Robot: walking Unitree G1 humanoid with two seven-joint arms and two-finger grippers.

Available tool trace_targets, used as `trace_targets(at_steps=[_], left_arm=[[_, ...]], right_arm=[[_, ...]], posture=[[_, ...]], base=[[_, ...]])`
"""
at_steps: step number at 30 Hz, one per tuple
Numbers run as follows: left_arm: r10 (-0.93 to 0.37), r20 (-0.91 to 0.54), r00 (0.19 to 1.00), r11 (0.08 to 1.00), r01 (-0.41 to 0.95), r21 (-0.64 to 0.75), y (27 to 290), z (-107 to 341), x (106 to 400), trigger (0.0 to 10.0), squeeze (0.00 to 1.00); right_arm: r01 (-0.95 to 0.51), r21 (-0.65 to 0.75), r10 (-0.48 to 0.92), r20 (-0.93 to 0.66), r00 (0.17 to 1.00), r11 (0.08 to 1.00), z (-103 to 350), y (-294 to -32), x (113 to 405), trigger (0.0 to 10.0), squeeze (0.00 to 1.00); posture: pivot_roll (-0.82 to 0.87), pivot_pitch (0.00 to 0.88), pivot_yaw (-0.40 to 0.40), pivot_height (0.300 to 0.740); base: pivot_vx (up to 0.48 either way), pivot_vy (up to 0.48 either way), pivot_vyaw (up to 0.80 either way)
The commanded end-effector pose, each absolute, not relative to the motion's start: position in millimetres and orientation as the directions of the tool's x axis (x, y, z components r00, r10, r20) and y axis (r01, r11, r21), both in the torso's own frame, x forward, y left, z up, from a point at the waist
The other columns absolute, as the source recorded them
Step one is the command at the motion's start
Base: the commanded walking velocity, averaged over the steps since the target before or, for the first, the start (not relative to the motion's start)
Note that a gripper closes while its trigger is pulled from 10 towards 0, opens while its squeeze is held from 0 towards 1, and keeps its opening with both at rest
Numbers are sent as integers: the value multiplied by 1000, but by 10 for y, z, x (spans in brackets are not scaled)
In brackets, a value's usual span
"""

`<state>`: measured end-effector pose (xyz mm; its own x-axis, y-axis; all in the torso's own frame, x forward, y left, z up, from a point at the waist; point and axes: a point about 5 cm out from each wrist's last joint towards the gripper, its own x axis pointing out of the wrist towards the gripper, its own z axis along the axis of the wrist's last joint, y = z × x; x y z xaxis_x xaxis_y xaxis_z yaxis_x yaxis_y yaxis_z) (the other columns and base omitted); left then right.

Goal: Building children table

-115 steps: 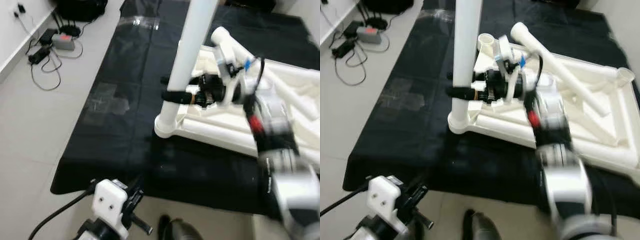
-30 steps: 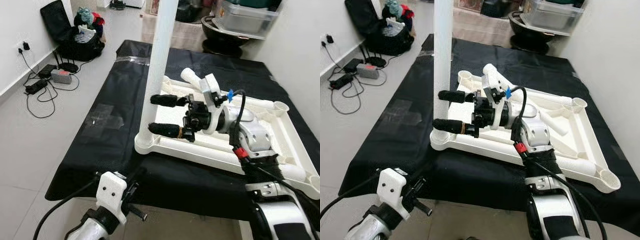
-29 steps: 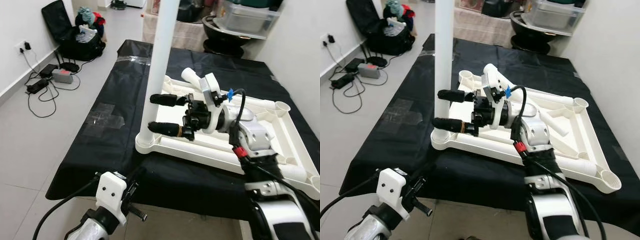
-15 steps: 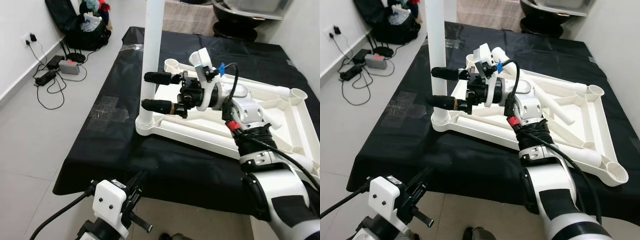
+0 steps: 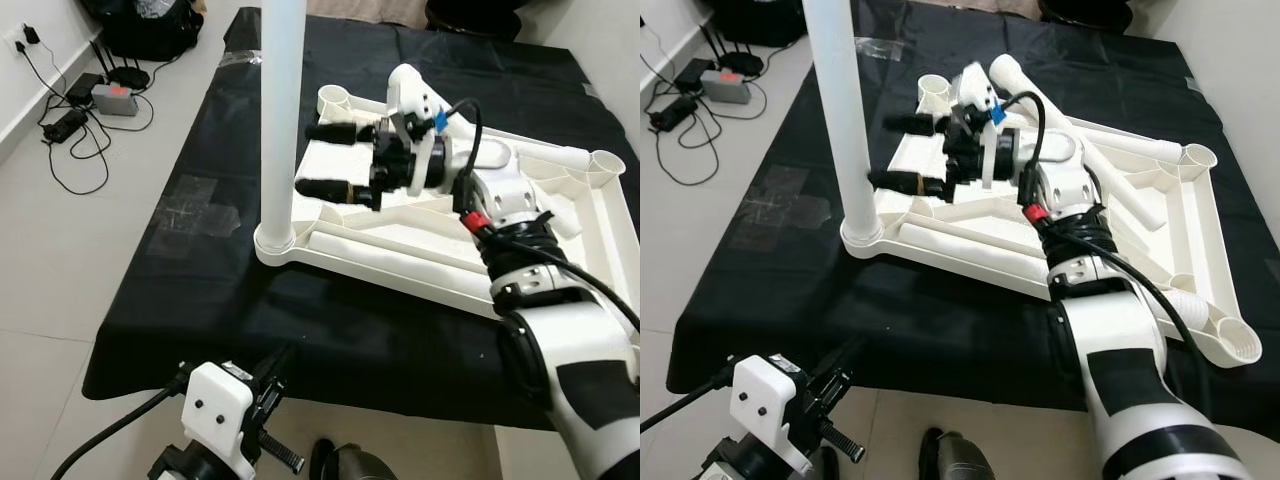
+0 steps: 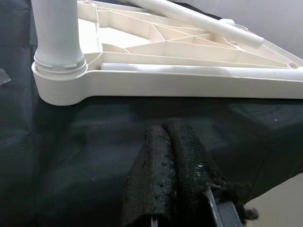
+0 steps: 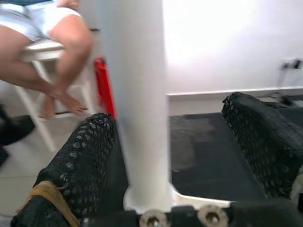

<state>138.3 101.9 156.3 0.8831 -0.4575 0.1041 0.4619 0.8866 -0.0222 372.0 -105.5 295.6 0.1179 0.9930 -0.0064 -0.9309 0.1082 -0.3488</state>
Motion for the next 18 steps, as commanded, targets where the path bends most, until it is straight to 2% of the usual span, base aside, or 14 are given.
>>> trace_targets(at_steps=[1, 2, 3, 6, 8, 11, 17, 18], left_arm=[[-459, 93, 884, 886, 463, -29, 1005, 1566, 1364, 10000, 0], [-458, 94, 884, 886, 463, -28, 1006, 1566, 1371, 10000, 0], [-458, 94, 884, 886, 463, -28, 1006, 1566, 1371, 10000, 0], [-457, 97, 884, 887, 461, -25, 1015, 1559, 1411, 10000, 0], [-457, 96, 884, 887, 461, -24, 1016, 1558, 1417, 10000, 0], [-454, 99, 886, 889, 458, -21, 1018, 1559, 1441, 10000, 0], [-452, 100, 886, 890, 456, -19, 1016, 1564, 1454, 10000, 0], [-451, 101, 887, 890, 455, -19, 1013, 1562, 1455, 10000, 0]], right_arm=[[-934, -351, 998, 25, 61, 66, 2996, -1041, 3677, 10000, 0], [-940, -339, 997, 78, 24, 49, 3042, -975, 3650, 10000, 0], [-940, -339, 997, 78, 24, 49, 3042, -975, 3650, 10000, 0], [-939, -345, 988, 151, -40, 15, 3075, -744, 3589, 10000, 0], [-936, -351, 987, 154, -38, 18, 3067, -707, 3594, 10000, 0], [-930, -358, 982, 189, 19, 87, 3088, -557, 3621, 10000, 0], [-932, -354, 978, 207, 5, 80, 3094, -468, 3589, 10000, 0], [-932, -356, 980, 200, -11, 62, 3092, -464, 3577, 0, 0]], posture=[[121, 251, -132, 740], [117, 250, -132, 740], [117, 250, -132, 740], [111, 238, -134, 740], [111, 238, -134, 740], [110, 236, -136, 740], [105, 237, -137, 740], [99, 232, -137, 740]], base=[[0, 0, 0], [0, 0, 0], [0, 0, 0], [0, 0, 0], [0, 0, 0], [0, 0, 0], [0, 0, 0], [0, 0, 0]])
